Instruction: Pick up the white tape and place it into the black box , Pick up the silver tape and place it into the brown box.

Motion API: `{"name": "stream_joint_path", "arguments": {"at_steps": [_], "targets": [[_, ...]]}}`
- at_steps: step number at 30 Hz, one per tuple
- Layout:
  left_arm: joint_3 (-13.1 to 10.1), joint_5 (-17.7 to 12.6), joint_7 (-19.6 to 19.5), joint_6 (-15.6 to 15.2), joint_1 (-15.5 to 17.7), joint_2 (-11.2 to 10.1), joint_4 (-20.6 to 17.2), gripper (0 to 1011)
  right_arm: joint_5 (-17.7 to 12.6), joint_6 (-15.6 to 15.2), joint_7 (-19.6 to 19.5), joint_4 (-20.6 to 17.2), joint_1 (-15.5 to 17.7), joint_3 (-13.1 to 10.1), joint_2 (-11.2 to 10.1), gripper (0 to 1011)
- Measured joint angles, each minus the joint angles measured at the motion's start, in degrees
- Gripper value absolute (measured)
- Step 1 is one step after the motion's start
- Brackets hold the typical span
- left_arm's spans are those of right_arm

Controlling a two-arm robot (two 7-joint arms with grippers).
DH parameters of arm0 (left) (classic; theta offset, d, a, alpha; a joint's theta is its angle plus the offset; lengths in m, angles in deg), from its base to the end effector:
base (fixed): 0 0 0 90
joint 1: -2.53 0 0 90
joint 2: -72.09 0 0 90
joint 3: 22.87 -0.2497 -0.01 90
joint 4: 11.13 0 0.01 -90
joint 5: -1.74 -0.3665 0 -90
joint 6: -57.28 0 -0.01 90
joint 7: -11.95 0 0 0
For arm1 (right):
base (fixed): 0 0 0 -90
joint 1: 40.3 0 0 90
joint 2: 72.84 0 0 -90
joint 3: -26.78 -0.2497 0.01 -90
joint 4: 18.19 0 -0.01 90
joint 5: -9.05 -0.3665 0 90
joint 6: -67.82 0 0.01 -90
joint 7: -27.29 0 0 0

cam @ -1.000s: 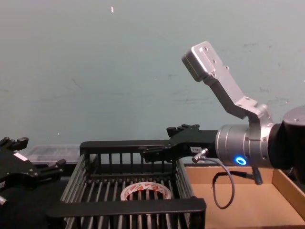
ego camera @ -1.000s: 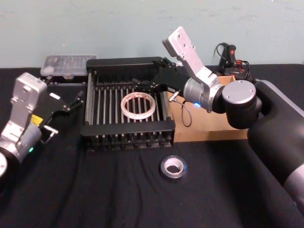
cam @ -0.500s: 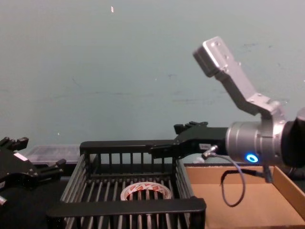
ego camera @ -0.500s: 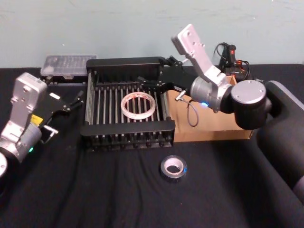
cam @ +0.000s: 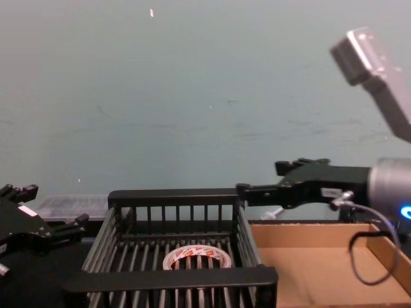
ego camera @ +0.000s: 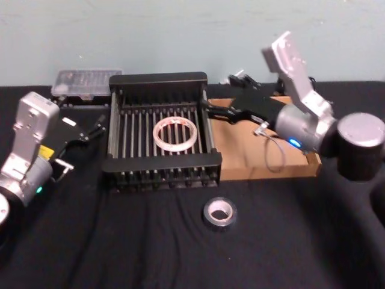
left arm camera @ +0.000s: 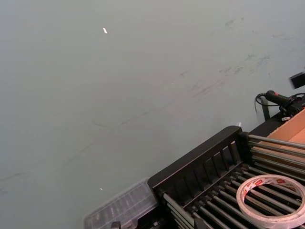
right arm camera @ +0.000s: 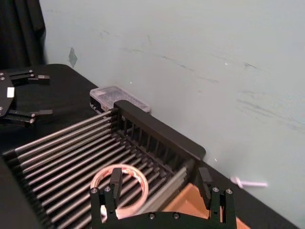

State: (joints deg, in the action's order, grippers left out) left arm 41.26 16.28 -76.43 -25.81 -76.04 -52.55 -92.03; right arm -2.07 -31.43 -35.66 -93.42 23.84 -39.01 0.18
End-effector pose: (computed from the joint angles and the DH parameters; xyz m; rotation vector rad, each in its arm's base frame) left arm 0.4060 0.0444 -0.2809 0.3045 -0.2851 1.2478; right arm 0.4726 0.0416 -0.1996 -0.2523 -0.0797 -0.8104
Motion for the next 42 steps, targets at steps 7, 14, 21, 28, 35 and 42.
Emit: {"name": "stream_joint_path", "arguments": {"at_steps": [7,14,21,28,35,42], "targets": [[0.0,0.0,0.0,0.0,0.0,0.0,0.0,1001,-2.7,-1.7,-1.3,-7.7,6.0,-2.3,-4.2,1002],[0.0,0.0,0.0,0.0,0.0,0.0,0.0,1001,-4.7,-2.8,-2.8,-14.8,12.5,-4.5,-8.1,1003],[0.0,0.0,0.0,0.0,0.0,0.0,0.0,1001,-6.0,-4.3,-4.2,-20.8,18.8,-5.9,-11.6,1002],[0.0,0.0,0.0,0.0,0.0,0.0,0.0,1001,-6.2,-6.9,-4.8,-23.3,22.0,-5.7,-13.3,1002],[0.0,0.0,0.0,0.0,0.0,0.0,0.0,1001,-6.0,-10.7,-4.6,-24.2,22.9,-3.9,-14.1,1002],[0.0,0.0,0.0,0.0,0.0,0.0,0.0,1001,-5.4,-14.3,-4.5,-24.5,22.5,-1.9,-14.0,1002]]}}
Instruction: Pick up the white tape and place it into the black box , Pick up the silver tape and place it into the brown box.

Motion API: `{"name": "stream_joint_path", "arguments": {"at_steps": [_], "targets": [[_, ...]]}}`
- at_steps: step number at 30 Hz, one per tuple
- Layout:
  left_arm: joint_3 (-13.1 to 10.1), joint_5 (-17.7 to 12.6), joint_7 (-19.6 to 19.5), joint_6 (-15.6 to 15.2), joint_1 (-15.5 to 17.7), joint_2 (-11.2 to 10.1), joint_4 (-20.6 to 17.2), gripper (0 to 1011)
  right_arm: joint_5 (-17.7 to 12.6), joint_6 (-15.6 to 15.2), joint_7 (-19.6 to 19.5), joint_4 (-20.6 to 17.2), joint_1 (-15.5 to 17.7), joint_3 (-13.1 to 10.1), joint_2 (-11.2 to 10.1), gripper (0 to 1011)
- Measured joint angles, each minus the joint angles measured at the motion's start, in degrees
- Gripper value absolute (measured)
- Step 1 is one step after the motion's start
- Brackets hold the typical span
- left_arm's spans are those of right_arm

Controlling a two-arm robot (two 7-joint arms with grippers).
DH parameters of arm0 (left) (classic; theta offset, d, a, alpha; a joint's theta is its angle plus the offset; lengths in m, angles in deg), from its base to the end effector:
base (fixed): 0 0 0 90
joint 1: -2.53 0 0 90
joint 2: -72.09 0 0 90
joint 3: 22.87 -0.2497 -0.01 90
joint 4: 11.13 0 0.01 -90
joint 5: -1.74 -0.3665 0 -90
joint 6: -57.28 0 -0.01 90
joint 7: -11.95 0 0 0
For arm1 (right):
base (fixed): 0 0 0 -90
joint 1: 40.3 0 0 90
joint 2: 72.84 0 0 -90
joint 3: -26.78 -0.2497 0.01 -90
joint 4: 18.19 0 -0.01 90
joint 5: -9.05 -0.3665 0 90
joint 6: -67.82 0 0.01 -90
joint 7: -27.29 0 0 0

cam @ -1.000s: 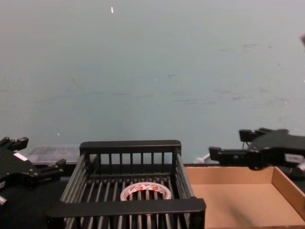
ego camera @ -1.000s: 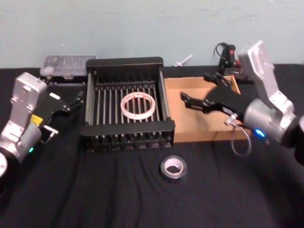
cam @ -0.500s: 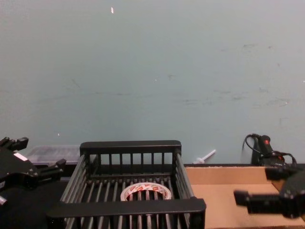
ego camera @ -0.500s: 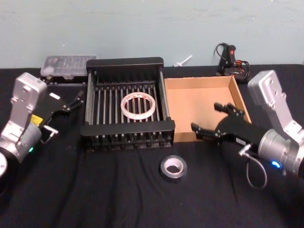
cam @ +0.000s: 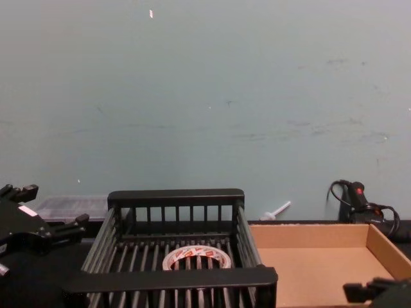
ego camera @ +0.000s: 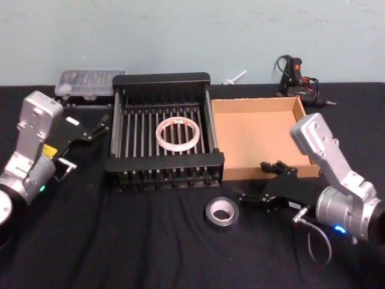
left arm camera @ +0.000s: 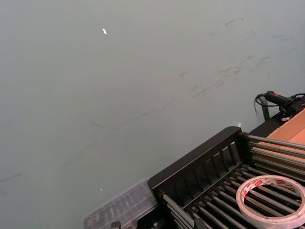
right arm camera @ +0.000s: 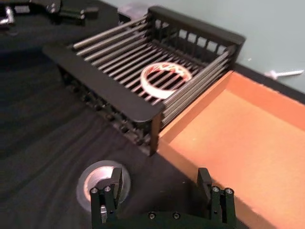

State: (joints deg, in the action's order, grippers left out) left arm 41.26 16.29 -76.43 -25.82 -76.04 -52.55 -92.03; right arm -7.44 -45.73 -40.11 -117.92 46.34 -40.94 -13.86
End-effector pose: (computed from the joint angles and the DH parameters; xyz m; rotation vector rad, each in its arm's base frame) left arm 0.4060 0.0444 -0.2809 0.3045 -0.2848 1.2479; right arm 0.3674 0.0222 -0.2254 -0.4618 0.1199 -0.7915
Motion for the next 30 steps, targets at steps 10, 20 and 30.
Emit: {"name": "stream_joint_path", "arguments": {"at_steps": [10,20,30], "targets": [[0.0,0.0,0.0,0.0,0.0,0.0,0.0,1001,1.2,-4.7,0.8,0.5,-2.1,2.8,0.6,1002],[0.0,0.0,0.0,0.0,0.0,0.0,0.0,1001,2.3,-6.4,1.4,2.0,-3.9,4.3,1.6,1002],[0.0,0.0,0.0,0.0,0.0,0.0,0.0,1001,3.1,-7.0,1.9,3.9,-5.1,5.3,2.7,1003]]}}
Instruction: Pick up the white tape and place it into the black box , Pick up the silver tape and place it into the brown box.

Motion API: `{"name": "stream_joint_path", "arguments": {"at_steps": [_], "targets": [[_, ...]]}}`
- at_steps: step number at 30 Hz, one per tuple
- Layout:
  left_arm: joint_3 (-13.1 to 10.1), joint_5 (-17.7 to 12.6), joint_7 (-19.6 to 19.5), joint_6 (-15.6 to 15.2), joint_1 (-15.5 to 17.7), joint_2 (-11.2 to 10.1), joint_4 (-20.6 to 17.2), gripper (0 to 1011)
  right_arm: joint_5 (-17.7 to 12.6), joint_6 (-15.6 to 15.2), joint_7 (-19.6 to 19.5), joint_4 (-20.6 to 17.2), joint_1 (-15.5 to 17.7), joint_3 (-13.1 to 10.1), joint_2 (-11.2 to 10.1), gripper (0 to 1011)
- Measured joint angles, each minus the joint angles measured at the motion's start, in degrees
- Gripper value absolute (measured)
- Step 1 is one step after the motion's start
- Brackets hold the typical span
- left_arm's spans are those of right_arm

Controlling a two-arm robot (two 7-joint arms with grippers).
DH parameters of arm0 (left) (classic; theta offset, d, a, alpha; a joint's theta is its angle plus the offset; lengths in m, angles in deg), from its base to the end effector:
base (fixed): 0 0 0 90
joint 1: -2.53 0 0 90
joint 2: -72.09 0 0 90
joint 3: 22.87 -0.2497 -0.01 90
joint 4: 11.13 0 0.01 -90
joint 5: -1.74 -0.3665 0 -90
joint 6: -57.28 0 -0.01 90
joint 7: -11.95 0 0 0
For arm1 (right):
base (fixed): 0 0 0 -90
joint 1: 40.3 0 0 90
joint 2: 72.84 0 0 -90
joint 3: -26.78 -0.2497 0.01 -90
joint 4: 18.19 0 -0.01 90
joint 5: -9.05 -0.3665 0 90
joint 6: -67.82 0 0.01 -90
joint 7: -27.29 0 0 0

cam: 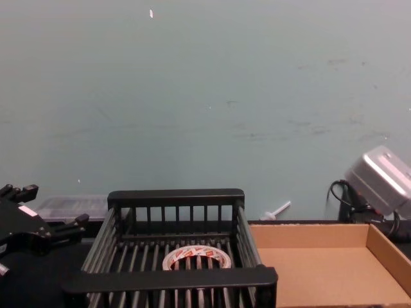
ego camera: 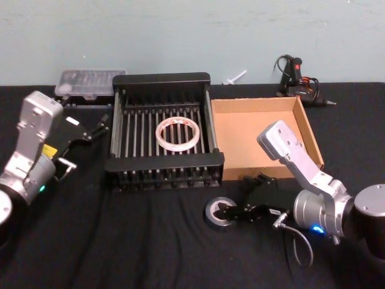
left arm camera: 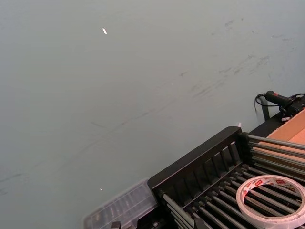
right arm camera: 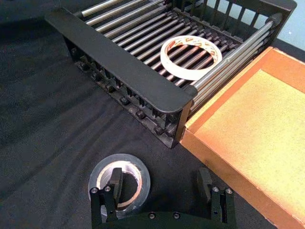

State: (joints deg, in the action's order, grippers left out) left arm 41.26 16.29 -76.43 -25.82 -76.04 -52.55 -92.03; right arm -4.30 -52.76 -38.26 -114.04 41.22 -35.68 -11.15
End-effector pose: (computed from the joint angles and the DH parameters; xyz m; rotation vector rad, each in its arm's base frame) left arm 0.4060 0.0444 -0.2809 0.3045 -0.2848 1.2479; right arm 0.3787 0.0502 -0.2308 -0.5776 0.1767 -0.7266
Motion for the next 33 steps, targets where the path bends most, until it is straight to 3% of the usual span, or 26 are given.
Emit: {"name": "stream_joint_path", "arguments": {"at_steps": [33], "targets": [[0.0,0.0,0.0,0.0,0.0,0.0,0.0,1001,1.4,-1.0,0.7,2.3,-1.2,1.0,1.2,971]]}}
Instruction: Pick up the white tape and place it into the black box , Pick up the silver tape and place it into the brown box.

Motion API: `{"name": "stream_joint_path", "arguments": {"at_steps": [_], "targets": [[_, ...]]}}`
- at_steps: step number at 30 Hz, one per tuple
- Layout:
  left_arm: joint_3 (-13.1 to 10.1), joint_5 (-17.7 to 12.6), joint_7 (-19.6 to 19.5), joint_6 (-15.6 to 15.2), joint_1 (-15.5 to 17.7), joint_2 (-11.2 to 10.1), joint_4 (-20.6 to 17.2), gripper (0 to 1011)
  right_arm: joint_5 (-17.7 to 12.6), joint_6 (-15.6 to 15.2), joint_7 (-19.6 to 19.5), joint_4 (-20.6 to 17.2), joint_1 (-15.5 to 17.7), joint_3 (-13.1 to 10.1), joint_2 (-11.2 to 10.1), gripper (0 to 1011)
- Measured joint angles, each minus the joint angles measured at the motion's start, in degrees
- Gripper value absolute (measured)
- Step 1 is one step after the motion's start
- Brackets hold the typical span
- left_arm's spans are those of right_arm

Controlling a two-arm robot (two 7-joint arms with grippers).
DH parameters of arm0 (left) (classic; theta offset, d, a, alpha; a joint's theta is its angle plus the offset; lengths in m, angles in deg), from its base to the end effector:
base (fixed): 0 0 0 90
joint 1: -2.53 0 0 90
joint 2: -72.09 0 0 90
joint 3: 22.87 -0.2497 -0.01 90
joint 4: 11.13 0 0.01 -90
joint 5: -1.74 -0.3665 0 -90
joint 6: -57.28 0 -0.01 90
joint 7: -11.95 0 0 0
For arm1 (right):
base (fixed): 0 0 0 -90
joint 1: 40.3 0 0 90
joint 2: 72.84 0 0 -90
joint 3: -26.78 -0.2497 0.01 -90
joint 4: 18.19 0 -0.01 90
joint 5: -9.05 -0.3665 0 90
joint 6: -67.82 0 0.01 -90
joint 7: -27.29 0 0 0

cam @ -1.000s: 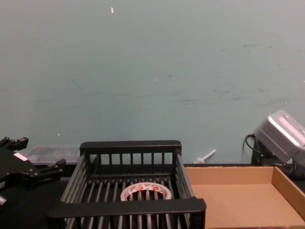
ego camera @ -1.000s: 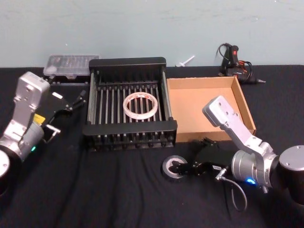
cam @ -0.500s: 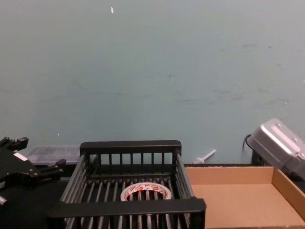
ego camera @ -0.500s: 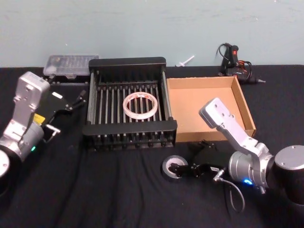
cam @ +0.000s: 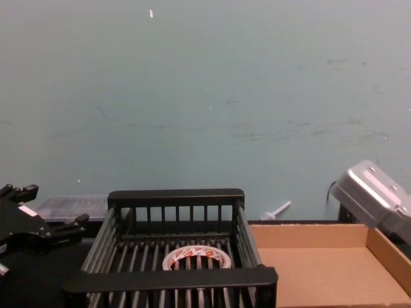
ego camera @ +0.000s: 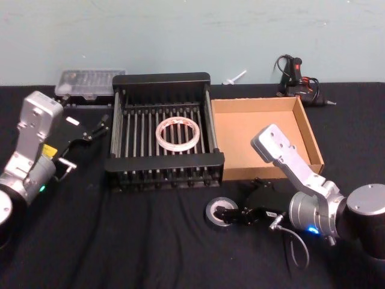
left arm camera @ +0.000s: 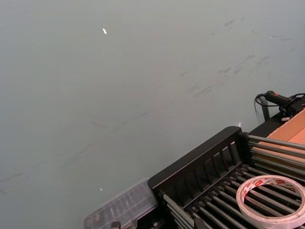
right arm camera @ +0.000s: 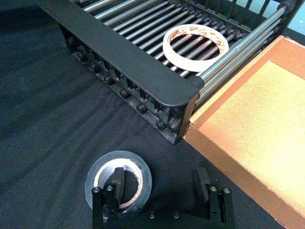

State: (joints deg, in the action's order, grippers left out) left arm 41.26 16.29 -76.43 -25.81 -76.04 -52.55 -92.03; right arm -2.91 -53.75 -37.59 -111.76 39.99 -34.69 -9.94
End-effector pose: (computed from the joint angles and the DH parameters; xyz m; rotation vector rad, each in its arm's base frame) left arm 0.4060 0.0444 -0.2809 0.3044 -0.2849 1.2478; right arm 0.3836 0.0547 -0.2379 -0.6091 0.1922 -0.7177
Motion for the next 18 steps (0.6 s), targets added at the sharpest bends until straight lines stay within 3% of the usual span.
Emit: {"name": "stream_joint_path", "arguments": {"at_steps": [9,18], "targets": [[0.0,0.0,0.0,0.0,0.0,0.0,0.0,1001,-0.1,0.0,0.0,-0.1,0.0,0.0,0.0,772],[0.0,0.0,0.0,0.0,0.0,0.0,0.0,1001,-0.1,0.0,0.0,-0.1,0.1,-0.1,-0.1,472]]}}
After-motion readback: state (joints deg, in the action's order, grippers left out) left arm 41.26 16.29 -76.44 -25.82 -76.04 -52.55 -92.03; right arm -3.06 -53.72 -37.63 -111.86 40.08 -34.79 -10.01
